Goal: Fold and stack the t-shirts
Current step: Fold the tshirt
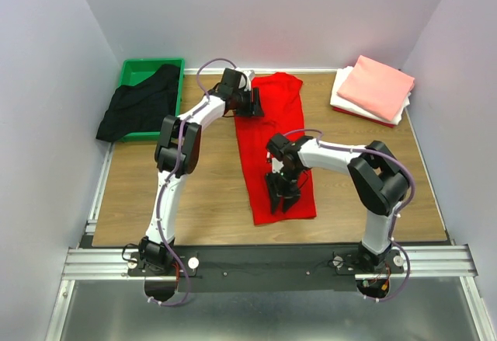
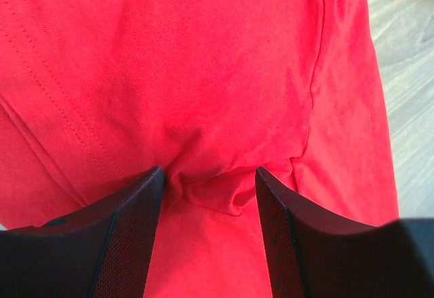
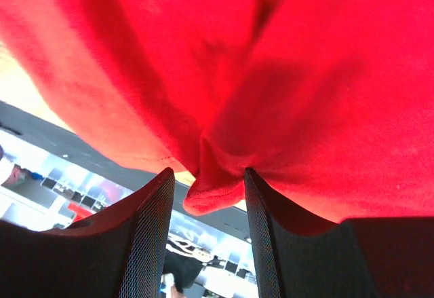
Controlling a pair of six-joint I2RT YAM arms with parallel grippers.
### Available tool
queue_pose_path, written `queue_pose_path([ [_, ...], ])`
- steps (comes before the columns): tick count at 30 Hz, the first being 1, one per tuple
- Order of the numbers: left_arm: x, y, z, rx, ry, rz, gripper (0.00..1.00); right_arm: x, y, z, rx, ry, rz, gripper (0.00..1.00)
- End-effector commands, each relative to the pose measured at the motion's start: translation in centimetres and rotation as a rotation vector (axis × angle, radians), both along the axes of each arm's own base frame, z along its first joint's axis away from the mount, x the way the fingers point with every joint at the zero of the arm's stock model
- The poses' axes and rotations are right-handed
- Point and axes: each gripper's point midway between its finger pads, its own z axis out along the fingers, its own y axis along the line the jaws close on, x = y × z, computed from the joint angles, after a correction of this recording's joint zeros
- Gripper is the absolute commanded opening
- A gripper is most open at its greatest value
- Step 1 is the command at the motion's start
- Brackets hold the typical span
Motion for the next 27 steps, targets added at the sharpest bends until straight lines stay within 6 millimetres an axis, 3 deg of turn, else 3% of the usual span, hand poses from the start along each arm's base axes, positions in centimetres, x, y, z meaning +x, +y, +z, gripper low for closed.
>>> queue_pose_path([
  [1,-0.4,1.1,-3.5,0.07,0.038,-0.043,0.65,1.0,3.1,0.0,0.102,-0.014,0.066,0.53],
  [6,0.2,0.8,-2.9,0.07,0.006,-0.064,0.65,1.2,5.1,-0.1,0.127,-0.022,0.12,0.53],
  [10,1.5,0.6,0.8,0.059,-0.077,-0.057,0.65,2.3,6.2,1.0,0.137,-0.086,0.123,0.54],
  [14,2.9,0.3,7.7,0.018,-0.206,-0.04,0.66,3.3,6.1,3.0,0.131,-0.165,0.102,0.54],
  [15,3.0,0.2,10.6,-0.002,-0.254,-0.033,0.67,3.4,6.0,3.3,0.131,-0.174,0.091,0.55],
  [17,3.0,0.3,14.0,-0.023,-0.309,-0.025,0.68,3.3,5.8,4.6,0.149,-0.201,0.081,0.55],
  [18,2.6,0.5,16.9,-0.04,-0.35,-0.014,0.69,2.9,5.3,4.6,0.138,-0.195,0.066,0.55],
  [19,2.1,0.7,17.6,-0.044,-0.354,-0.01,0.69,2.9,4.7,5.2,0.127,-0.227,0.056,0.55],
  [20,1.6,0.8,18.3,-0.045,-0.362,-0.01,0.69,2.8,4.1,4.6,0.095,-0.221,0.042,0.55],
  [21,0.6,1.2,21.0,-0.062,-0.402,-0.007,0.69,2.7,3.0,4.9,0.059,-0.251,0.01,0.55],
  [22,-0.1,1.5,21.4,-0.062,-0.405,-0.006,0.69,2.7,2.4,5.0,0.036,-0.262,-0.016,0.55],
  [23,-1.5,1.8,19.2,-0.043,-0.352,-0.008,0.69,2.6,1.8,5.1,0.017,-0.274,-0.038,0.55],
  [24,-2.4,2.2,19.0,-0.034,-0.344,-0.006,0.7,2.6,1.5,5.9,0.013,-0.292,-0.079,0.56],
  [25,-3.7,2.9,20.4,-0.028,-0.369,0.003,0.69,2.4,0.1,5.4,-0.041,-0.304,-0.105,0.56],
  [26,-5.6,3.5,16.8,0.01,-0.294,-0.001,0.69,2.3,-0.4,5.4,-0.058,-0.308,-0.126,0.57],
  [27,-7.2,4.1,17.6,0.016,-0.303,0.003,0.69,2.2,-1.3,5.5,-0.092,-0.317,-0.167,0.57],
])
